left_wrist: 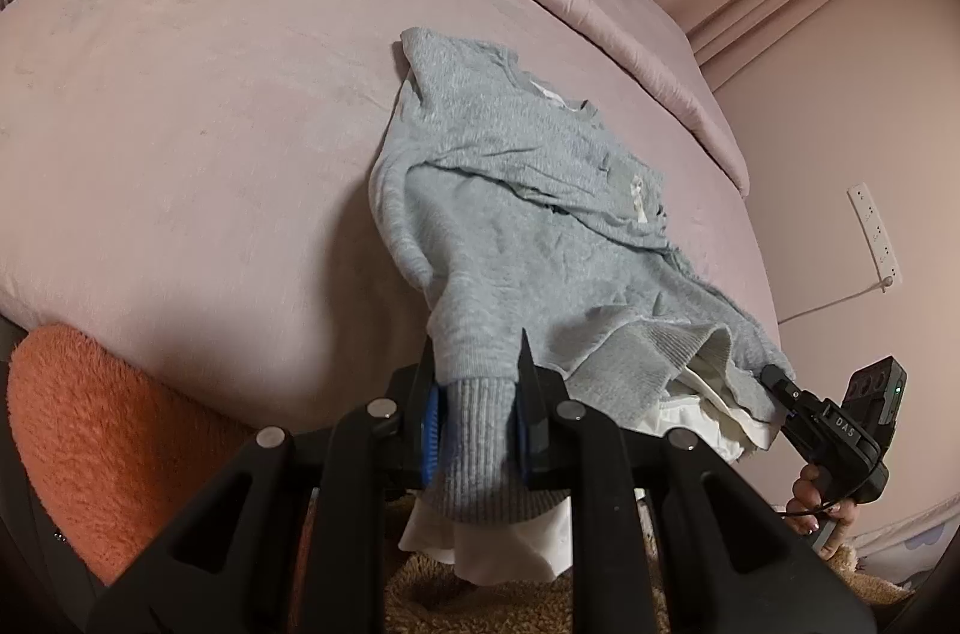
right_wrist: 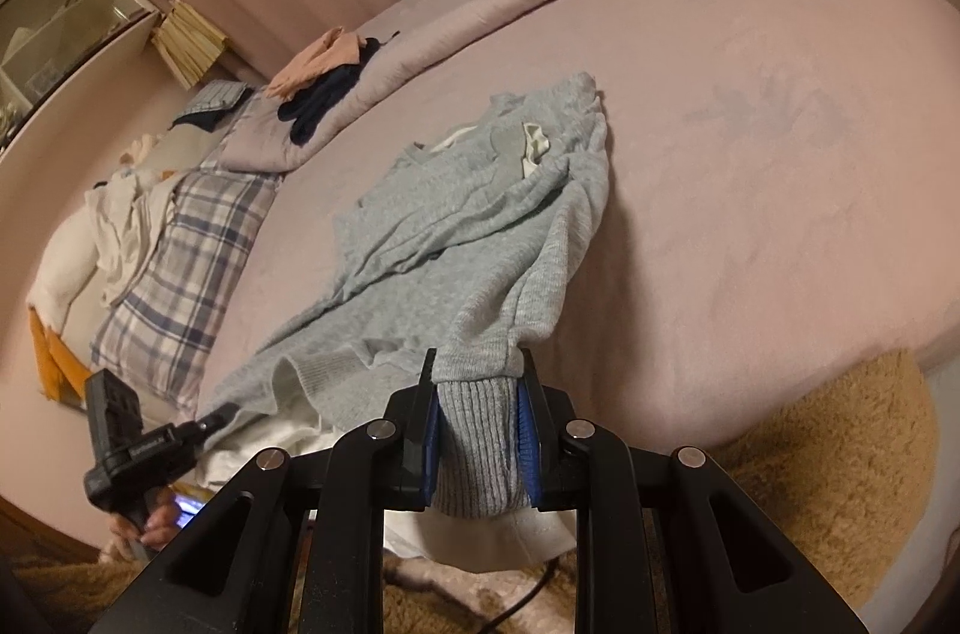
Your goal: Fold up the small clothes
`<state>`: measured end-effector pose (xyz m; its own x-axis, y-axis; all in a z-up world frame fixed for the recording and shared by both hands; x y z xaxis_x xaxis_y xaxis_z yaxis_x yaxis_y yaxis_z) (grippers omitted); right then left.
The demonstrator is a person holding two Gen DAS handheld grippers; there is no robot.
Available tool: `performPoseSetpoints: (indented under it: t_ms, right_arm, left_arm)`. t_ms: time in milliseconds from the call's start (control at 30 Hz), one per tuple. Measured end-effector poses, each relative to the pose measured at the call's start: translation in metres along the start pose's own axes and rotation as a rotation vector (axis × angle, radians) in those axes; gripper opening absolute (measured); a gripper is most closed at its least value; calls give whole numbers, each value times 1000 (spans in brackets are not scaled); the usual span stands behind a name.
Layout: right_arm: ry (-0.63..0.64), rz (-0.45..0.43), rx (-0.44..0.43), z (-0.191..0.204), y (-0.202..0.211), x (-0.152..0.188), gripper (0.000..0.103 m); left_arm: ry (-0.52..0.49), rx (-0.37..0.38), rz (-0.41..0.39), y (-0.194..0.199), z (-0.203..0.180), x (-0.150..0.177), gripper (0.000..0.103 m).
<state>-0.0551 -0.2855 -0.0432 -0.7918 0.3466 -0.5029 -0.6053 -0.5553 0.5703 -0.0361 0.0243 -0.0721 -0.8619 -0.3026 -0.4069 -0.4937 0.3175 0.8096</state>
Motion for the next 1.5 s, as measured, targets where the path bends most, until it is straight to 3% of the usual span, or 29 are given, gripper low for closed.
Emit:
performPoseSetpoints:
  t_ms: [1067, 1500]
  right_arm:
    - [-31, -5, -13, -12, -25, -54, 23]
    - [-26, -7, -14, -14, -38, -80, 23]
  left_arm:
    - [-27, 30, -46, -29, -17, -69, 18]
    - [-4, 47, -27, -42, -16, -92, 18]
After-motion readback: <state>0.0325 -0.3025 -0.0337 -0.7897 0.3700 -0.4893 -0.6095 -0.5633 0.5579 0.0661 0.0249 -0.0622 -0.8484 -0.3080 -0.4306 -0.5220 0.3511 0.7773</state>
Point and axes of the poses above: each gripper's, at about its wrist camera, not at the fingertips, and y roughly against the way its jaws point, z to its left, x to its underside, the point moved 4 cm from there along -y, roughly the way its jaws point, and after that the axes turned 9 degrees about -x, right-handed, at the moved point
